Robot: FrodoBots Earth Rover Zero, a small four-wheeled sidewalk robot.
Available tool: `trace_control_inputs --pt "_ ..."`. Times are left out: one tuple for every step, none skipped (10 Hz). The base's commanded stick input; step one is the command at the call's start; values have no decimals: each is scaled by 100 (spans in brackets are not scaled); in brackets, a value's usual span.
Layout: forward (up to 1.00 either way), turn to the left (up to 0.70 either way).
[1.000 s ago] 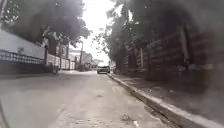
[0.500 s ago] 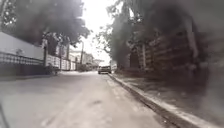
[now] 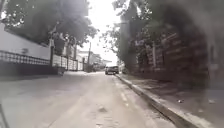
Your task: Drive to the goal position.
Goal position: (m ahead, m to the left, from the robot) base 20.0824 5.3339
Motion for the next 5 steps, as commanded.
trace_control_inputs --pt "70 0" --pt "70 0" --pt "70 0" --pt "70 0" --pt "70 0"
